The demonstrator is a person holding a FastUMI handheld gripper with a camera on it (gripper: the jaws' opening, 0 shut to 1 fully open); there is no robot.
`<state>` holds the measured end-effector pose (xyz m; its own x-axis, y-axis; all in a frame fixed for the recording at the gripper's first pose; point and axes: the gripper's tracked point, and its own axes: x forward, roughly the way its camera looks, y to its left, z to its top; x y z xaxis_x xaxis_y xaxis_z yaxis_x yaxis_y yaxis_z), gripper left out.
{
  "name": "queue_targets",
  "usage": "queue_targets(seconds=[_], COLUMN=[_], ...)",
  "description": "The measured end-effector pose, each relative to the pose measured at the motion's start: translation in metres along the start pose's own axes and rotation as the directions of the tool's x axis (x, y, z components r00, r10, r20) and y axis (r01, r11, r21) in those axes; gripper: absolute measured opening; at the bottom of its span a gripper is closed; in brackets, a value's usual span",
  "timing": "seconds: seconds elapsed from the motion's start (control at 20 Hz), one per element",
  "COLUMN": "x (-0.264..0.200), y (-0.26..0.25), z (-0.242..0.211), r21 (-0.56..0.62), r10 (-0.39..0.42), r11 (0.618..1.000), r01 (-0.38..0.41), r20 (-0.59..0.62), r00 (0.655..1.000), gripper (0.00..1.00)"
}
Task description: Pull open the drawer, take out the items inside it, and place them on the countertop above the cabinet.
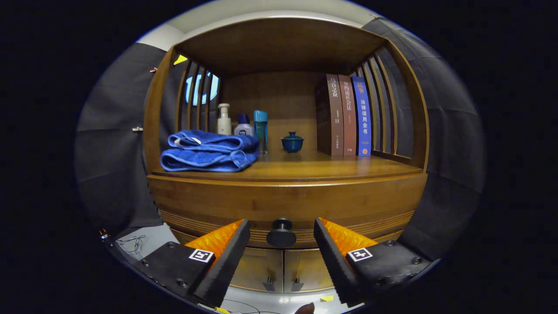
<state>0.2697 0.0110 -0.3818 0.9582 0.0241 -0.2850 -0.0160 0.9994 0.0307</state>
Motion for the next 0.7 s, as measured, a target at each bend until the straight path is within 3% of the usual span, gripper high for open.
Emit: queue_targets(seconds=[0.1,0.15,0.25,0.3,0.35,0.45,0.6,0.7], x=[0.013,0.017,0.022,0.012,0.023,0.021,0.021,0.018], y=[-0.001,-0.002,0.002,0.002,-0.001,0.001,0.0,0.0], z=[-0.01,-0.017,-0.031,-0.023,-0.026,-0.03,-0.029,-0.03], r21=[0.012,0.011,0.019,0.028,0.032,0.016,-0.016,0.006], r10=[-0.011,-0.013,0.004,0.013,0.012,0.005,0.001,-0.006], r11=[1.0,1.0,1.0,1.0,0.999,1.0,1.0,1.0], r01=[0.011,0.013,-0.003,-0.011,-0.01,-0.003,-0.002,0.007], r20=[-0.02,-0.037,-0.079,-0.074,-0.062,-0.067,-0.071,-0.079], r00=[1.0,0.999,0.997,0.997,0.998,0.998,0.998,0.997], gripper=[0.92,0.76,0.65,0.65,0.51,0.5,0.35,0.35])
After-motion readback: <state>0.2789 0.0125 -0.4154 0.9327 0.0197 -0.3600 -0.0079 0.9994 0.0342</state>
